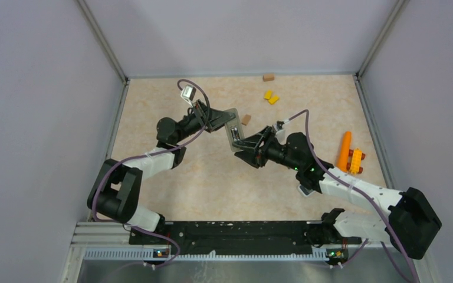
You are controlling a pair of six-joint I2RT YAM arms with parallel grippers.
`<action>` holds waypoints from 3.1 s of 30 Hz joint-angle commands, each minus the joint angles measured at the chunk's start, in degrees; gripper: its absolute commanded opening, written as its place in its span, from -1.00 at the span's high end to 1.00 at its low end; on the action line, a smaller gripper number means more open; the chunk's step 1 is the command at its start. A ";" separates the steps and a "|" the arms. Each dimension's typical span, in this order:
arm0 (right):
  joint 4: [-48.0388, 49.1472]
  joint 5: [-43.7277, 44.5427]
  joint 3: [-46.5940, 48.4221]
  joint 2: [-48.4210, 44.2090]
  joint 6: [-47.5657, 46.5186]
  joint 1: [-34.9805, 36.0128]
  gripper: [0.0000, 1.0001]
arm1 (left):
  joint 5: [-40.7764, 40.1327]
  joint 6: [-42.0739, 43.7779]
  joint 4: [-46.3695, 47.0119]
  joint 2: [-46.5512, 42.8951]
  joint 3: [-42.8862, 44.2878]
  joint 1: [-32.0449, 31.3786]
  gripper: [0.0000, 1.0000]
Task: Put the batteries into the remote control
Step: Load the battery into the remote control, then pick up the battery cover at the center of the board.
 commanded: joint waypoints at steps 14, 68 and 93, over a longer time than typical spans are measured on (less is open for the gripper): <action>-11.41 3.20 0.21 -3.12 -11.67 -1.42 -0.36 | -2.19 -3.09 -10.20 -5.57 3.63 0.45 1.00; -10.38 3.76 12.27 -3.48 -45.12 -2.35 -0.70 | 1.62 12.50 -21.51 -14.32 -0.61 3.48 0.92; -49.92 28.04 41.47 39.00 -60.49 -4.63 -0.15 | -7.22 30.95 -39.18 -24.08 -12.26 5.43 0.76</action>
